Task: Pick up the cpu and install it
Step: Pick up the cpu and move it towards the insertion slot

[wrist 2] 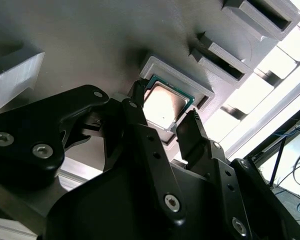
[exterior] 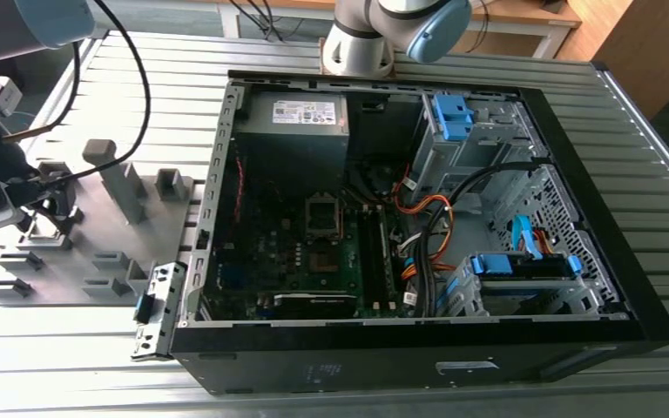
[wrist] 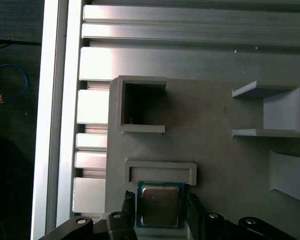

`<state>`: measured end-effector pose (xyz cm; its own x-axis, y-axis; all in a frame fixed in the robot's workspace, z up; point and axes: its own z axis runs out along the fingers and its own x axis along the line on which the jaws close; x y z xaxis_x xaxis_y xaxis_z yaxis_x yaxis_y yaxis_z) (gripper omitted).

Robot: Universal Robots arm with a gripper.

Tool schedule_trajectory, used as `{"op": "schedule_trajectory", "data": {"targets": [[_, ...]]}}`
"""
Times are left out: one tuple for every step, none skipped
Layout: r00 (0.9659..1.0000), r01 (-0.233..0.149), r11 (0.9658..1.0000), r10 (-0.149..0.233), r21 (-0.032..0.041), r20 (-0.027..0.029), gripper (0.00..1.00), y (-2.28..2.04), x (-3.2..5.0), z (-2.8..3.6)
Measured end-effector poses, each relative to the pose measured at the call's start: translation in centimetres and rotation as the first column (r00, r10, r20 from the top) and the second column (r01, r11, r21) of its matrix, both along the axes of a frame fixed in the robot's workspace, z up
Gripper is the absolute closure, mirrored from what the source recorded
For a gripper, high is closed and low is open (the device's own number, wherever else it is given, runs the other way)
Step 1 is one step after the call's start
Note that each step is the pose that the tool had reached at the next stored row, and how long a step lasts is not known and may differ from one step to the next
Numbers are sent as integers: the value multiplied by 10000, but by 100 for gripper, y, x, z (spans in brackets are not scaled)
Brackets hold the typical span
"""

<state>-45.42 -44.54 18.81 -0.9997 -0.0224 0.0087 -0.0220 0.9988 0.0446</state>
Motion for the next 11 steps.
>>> {"op": "schedule_trajectory", "data": {"targets": [[10000,0,10000,0,0,0,47,0,0,0],[10000,0,10000,0,0,0,47,0,0,0],[10000,0,10000,0,0,0,47,0,0,0],[10000,-1,10000,1,0,1,47,0,0,-1],[10000,0,10000,0,0,1,47,0,0,-1],[10000,0,10000,0,-1,1,47,0,0,0],[10000,0,10000,0,0,1,47,0,0,0],[10000,0,10000,0,0,1,47,0,0,-1],[10000,0,10000,0,-1,1,45,0,0,-1],[10000,0,10000,0,-1,0,45,0,0,0],[10000,0,10000,0,-1,1,45,0,0,-1]]}}
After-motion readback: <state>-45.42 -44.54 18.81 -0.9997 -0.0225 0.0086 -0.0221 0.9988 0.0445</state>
